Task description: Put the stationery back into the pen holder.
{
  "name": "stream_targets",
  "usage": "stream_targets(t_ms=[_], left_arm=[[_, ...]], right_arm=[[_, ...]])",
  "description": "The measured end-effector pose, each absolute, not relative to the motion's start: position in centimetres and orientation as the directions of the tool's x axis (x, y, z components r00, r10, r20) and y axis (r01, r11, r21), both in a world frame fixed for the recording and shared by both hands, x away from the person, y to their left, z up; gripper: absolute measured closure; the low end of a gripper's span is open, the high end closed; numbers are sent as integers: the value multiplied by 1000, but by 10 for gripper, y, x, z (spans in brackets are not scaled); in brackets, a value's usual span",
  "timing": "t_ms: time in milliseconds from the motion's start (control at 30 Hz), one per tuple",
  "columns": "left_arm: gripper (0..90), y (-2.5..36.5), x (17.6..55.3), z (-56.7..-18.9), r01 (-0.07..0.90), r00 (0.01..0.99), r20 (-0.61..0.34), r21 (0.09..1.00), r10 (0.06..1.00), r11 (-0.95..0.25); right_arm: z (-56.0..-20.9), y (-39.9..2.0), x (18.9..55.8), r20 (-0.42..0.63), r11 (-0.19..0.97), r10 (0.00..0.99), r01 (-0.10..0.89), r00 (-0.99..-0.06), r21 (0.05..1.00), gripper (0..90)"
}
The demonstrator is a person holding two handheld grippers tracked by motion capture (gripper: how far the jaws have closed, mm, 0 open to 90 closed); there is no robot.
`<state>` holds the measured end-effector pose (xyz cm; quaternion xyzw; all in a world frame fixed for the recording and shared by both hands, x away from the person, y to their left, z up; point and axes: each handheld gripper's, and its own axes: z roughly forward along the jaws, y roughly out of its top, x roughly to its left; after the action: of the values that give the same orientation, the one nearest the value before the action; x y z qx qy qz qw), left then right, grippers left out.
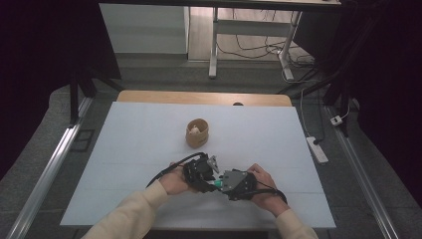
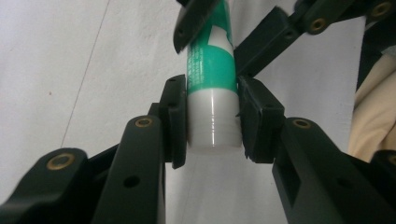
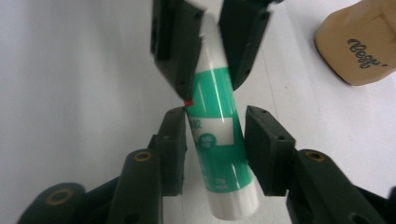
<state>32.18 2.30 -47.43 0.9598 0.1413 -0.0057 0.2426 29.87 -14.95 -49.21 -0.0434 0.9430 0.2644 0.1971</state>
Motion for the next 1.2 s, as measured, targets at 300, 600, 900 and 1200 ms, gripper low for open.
stream_targets(t_ms=[300, 600, 900, 1200], left_arm=[[635, 26, 322, -472, 266, 962, -83, 488, 259, -832], [379, 54, 323, -462, 342, 920, -71, 623, 385, -703], [288, 94, 312, -465, 382, 862, -51, 721, 505, -579], [281, 129, 295, -474, 395, 805, -20, 763, 593, -511]], right_arm=[[-495, -148, 294, -435, 856, -27, -246, -900, 455, 655], [-491, -161, 302, -379, 804, 88, -159, -921, 573, 658], [-486, -176, 312, -297, 731, 194, -64, -935, 679, 658], [-482, -186, 319, -227, 661, 269, 8, -936, 750, 658]])
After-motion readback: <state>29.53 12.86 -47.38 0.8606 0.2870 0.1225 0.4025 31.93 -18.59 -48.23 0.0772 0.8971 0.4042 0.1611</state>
